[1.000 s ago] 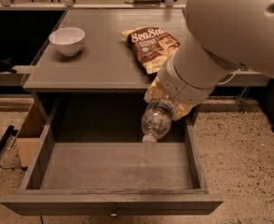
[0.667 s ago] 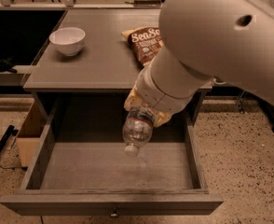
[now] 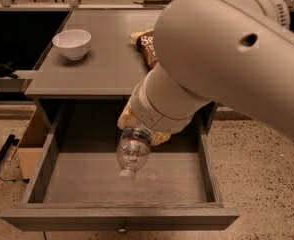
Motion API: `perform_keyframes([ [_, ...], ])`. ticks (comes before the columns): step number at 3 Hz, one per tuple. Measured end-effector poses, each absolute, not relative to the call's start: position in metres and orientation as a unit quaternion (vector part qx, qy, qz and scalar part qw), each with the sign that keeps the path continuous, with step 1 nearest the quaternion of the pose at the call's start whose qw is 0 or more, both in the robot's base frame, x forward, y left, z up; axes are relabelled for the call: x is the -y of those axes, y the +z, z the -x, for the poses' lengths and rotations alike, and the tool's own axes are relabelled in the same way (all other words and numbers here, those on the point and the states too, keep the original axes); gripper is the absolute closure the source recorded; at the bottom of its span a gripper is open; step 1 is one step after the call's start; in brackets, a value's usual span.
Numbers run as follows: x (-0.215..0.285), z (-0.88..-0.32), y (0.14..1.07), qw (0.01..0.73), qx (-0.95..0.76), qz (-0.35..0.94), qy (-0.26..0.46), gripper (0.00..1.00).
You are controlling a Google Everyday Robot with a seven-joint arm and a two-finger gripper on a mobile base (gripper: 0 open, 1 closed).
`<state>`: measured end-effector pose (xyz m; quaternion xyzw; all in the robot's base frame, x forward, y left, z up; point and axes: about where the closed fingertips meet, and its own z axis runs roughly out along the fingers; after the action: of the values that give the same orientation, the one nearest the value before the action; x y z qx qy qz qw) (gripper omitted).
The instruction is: Place water bottle into top drawer
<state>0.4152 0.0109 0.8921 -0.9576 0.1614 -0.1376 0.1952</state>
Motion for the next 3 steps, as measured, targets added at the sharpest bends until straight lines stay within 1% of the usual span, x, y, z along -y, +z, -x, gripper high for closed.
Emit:
perform_keyframes([
  [2, -0.014, -0.418, 0.861, 0.213, -0.18, 0.954, -0.11, 1.0],
  [3, -0.034, -0.424, 0.84, 0.231, -0.181, 0.952, -0.091, 1.0],
])
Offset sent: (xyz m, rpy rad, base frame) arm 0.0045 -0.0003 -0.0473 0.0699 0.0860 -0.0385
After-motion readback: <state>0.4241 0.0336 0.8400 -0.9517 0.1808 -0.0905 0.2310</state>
